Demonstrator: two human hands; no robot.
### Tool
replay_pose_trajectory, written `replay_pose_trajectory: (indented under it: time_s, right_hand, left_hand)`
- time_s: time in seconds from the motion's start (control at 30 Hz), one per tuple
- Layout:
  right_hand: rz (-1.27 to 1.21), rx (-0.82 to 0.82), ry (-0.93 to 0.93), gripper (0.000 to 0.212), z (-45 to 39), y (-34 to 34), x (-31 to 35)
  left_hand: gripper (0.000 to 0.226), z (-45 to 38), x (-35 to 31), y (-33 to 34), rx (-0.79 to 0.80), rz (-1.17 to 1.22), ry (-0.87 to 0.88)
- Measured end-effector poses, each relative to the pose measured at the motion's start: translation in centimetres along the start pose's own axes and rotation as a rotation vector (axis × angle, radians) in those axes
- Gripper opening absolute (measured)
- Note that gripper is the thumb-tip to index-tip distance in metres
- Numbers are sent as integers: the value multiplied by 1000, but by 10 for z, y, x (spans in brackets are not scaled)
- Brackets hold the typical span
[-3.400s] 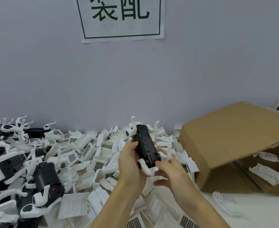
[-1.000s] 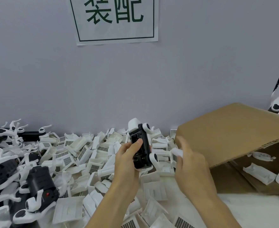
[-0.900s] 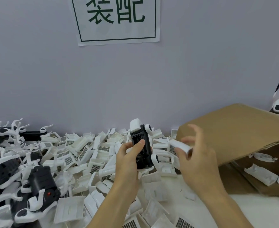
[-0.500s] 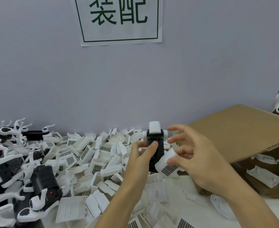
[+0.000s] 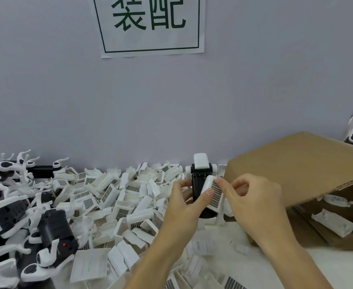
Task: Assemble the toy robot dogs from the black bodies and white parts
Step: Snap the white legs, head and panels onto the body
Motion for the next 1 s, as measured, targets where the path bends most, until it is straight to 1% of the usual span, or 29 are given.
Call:
replay_pose_trajectory:
  time_s: [0.07,0.1,0.17,0.23,0.27,0.37,0.43,0.47,0.53,0.6,0.73,0.83,0.93,1.0]
  right_hand:
    - [-7,89,46,51,3,7,1]
    - [-53,144,86,56,4,10,3]
    - [-148,237,174,58,8,17,7]
    - [-157,270,209,53,12,22,7]
    - [-156,258,213,49,12,23,5]
    - [-167,181,203,37,11,20,-2]
    - [-228,176,203,23,8,17,-5]
    - [-253,189,196,17,8,16,-5]
    - [-287,225,166,10,7,15,-6]
    - [-324,241,152,8,6,14,-9]
    - [-335,283,160,7,4,14,-15]
    - [-342,303,131,7,4,15,-16]
    - [-366,313,146,6,3,15,-17]
    - [-387,315,184,9,2,13,-19]
  left_hand:
    - [42,-1,0,-1,-63,-58,34]
    - [39,-1,-1,-1,-84,-97,56]
    - [40,1,-3,-2,-100,-154,103]
    - [37,3,-4,-3,-81,-173,146]
    - [33,4,-5,-3,-56,-149,156]
    - [26,3,-6,-3,1,8,93]
    - [12,1,-6,-3,-14,-12,69]
    - [11,0,-4,-3,-22,-29,58]
    - [17,-2,-4,-4,-21,-21,37]
    - [25,-4,-3,-5,2,18,6]
    - [23,-6,2,-8,42,140,-85]
    - [27,-4,0,-8,86,217,-102]
    - [28,-4,-3,-9,69,252,-114]
    - [28,-6,-3,-10,22,245,-136]
Point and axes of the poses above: each hand's wrist, its own z-axis away from the middle knuckle, its own y-axis out of the palm, x = y × z, the point moved 2 cm from there along -z, towards the middle knuckle, and after that the axes turned 8 degrees about -z, right-handed, at the moved point
